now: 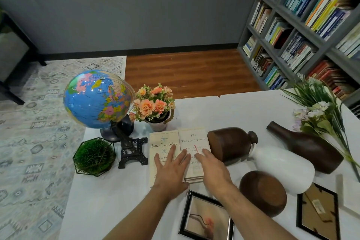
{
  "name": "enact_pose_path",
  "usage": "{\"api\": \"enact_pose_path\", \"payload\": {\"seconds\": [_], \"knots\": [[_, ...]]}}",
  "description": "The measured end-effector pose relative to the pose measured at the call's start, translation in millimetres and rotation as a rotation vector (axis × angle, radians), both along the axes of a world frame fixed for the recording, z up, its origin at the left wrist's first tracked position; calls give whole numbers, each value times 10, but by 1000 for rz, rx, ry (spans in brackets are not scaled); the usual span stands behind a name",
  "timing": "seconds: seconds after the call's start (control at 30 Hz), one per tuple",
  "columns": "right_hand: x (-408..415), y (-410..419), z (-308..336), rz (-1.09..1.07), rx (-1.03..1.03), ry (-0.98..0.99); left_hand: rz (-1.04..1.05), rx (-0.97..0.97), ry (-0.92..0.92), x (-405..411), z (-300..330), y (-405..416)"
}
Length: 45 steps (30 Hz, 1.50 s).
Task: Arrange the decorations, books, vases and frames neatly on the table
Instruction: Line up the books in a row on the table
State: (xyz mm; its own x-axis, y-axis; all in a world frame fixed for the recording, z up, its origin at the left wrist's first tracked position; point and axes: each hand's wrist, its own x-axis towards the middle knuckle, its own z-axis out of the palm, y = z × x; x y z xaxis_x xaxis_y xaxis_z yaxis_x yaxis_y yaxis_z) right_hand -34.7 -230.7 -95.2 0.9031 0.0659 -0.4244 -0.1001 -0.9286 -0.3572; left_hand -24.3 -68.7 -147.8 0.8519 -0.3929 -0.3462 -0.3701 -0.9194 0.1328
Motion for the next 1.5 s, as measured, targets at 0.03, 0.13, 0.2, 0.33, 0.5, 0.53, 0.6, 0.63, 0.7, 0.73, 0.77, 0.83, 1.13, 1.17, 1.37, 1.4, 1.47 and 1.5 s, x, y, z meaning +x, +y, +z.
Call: {"api": "enact_pose_path", "payload": {"seconds": [0.03, 0.13, 0.2, 0.33, 0.5, 0.53, 0.6, 0.63, 0.7, 0.73, 0.77, 0.83, 1.13, 1.17, 1.37, 1.4, 1.47, 1.5], "knots": [[-11, 2, -19, 3, -16, -12, 0, 4, -6, -3, 0, -5], [-62, 4, -91, 22, -73, -36, 0, 2, -23, -23, -6, -12], [-105, -14, -140, 29, -95, -42, -1, 1, -33, -39, -13, -15], [-124, -74, -161, 19, -72, -56, -9, 18, -50, -47, -16, -31], [-139, -133, -197, 49, -49, -77, -28, 24, -96, -94, -7, -46], [-142, -142, -207, 54, -49, -81, -31, 23, -106, -103, 0, -51], [-152, -160, -227, 64, -62, -91, -35, 16, -116, -111, 9, -63], [-154, -165, -238, 71, -69, -96, -35, 10, -116, -113, 15, -66], [-157, -177, -256, 78, -70, -102, -31, 2, -112, -112, 36, -71], [-154, -187, -262, 78, -65, -104, -30, 0, -109, -109, 49, -77], [-154, -194, -265, 80, -63, -106, -32, -1, -108, -110, 62, -83], [-150, -208, -270, 86, -65, -115, -43, -3, -111, -104, 83, -73], [-163, -255, -305, 109, -49, -113, 165, 22, 5, -69, 83, 227], [-160, -260, -308, 110, -43, -114, 194, 10, 34, -69, 82, 227], [-138, -274, -320, 119, -36, -121, 220, -72, 100, -73, 78, 114], [-134, -279, -319, 119, -35, -119, 219, -71, 104, -72, 81, 104], [-131, -287, -320, 123, -38, -117, 213, -62, 115, -64, 94, 102], [-133, -289, -321, 123, -38, -117, 209, -56, 122, -63, 102, 107]]}}
